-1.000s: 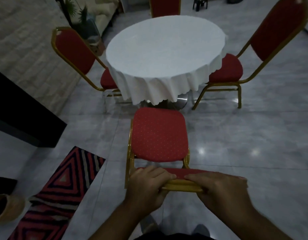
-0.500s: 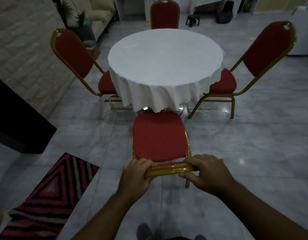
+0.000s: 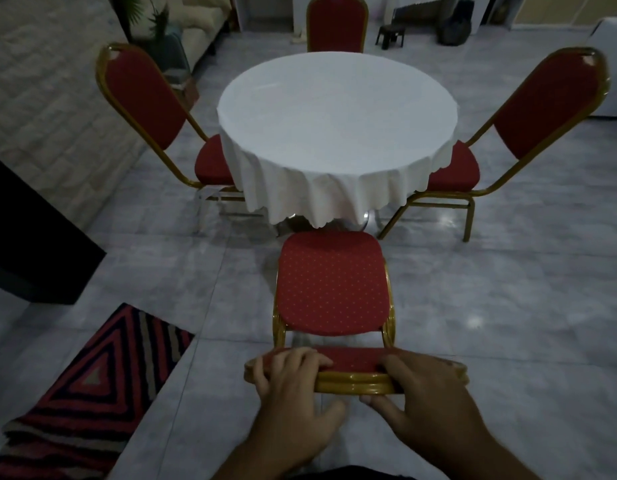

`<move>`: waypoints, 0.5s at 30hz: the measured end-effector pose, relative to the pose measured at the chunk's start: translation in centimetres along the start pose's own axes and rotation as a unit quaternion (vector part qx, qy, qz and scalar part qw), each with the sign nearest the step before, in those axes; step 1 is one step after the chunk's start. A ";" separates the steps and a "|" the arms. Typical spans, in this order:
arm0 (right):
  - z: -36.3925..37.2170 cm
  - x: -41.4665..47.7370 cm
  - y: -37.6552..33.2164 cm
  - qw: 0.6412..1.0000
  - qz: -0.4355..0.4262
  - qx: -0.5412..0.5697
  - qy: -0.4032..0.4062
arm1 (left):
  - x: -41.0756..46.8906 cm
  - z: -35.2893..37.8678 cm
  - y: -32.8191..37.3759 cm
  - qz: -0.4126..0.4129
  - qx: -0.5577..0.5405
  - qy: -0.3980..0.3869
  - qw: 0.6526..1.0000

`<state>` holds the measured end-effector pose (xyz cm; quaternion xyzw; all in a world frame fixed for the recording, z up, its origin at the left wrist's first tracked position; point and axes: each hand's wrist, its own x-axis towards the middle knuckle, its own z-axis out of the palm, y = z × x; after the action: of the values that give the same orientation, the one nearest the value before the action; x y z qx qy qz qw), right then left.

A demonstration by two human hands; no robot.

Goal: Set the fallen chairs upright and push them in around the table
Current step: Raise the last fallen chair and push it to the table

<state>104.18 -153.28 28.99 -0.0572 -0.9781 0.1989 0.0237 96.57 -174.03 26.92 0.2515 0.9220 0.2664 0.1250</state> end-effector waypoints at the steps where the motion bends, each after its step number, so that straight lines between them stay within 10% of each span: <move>1: 0.1 -0.1 0.0 1.000 0.005 0.007 -0.001 | 0.2 0.2 0.0 -0.004 0.001 0.019 1.000; 15: -0.5 5.6 1.7 0.999 0.017 0.019 -0.043 | 6.5 0.1 0.9 0.033 0.028 0.080 0.996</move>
<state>98.87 -150.84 28.93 -0.0644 -0.9732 0.2198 -0.0205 91.52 -169.91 26.76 0.2634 0.9273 0.2635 0.0351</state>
